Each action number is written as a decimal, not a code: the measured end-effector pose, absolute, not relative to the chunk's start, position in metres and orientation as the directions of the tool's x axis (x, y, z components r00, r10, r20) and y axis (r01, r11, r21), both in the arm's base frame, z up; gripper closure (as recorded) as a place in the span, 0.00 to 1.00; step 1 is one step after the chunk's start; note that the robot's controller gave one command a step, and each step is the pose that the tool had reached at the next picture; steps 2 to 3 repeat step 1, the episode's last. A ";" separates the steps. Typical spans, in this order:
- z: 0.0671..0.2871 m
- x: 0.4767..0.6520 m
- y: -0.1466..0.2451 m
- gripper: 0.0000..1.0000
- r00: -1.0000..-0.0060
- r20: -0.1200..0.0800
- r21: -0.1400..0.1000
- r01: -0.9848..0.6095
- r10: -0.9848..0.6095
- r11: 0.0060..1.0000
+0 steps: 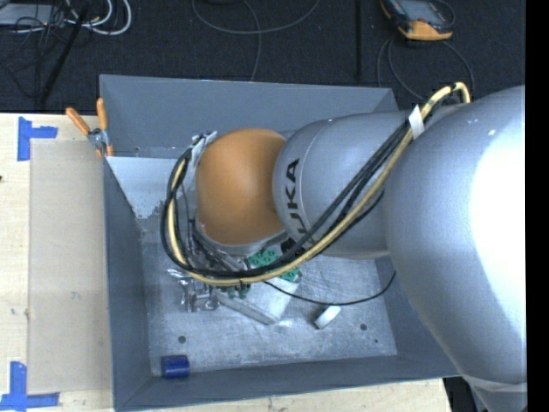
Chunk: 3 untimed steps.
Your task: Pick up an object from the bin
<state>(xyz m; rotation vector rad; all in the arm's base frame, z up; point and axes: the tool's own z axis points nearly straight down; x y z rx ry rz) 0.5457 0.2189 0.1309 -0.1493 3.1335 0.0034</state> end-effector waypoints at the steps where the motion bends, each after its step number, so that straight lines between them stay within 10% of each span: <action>1: 0.231 0.545 0.223 1.00 -0.995 -0.009 0.003 -0.098 -0.098 0.995; 3: 0.231 0.545 0.223 1.00 -0.995 -0.009 0.003 -0.098 -0.098 0.995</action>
Offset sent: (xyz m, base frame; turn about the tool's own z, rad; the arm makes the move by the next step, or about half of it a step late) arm -0.0025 0.0040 0.0948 -0.0049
